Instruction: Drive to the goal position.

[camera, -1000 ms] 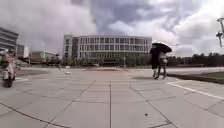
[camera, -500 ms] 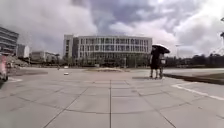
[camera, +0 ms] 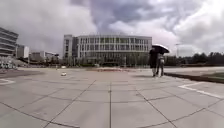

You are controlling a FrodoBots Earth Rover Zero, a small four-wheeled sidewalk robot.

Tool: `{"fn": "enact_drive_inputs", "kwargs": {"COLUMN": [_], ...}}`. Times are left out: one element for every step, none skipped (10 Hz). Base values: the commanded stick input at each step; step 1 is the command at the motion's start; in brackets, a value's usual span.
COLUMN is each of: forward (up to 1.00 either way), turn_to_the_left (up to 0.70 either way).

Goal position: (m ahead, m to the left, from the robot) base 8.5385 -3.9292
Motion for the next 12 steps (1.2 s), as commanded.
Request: {"fn": "enact_drive_inputs", "kwargs": {"forward": [0.70, 0.70, 0.70, 0.70, 0.70, 0.70, 0.70, 0.70, 0.70, 0.70, 0.70, 0.70], "turn_to_the_left": [0.00, -0.04, -0.29, -0.33, -0.10, 0.00, 0.00, 0.00, 0.00, 0.00, 0.00, -0.09]}}
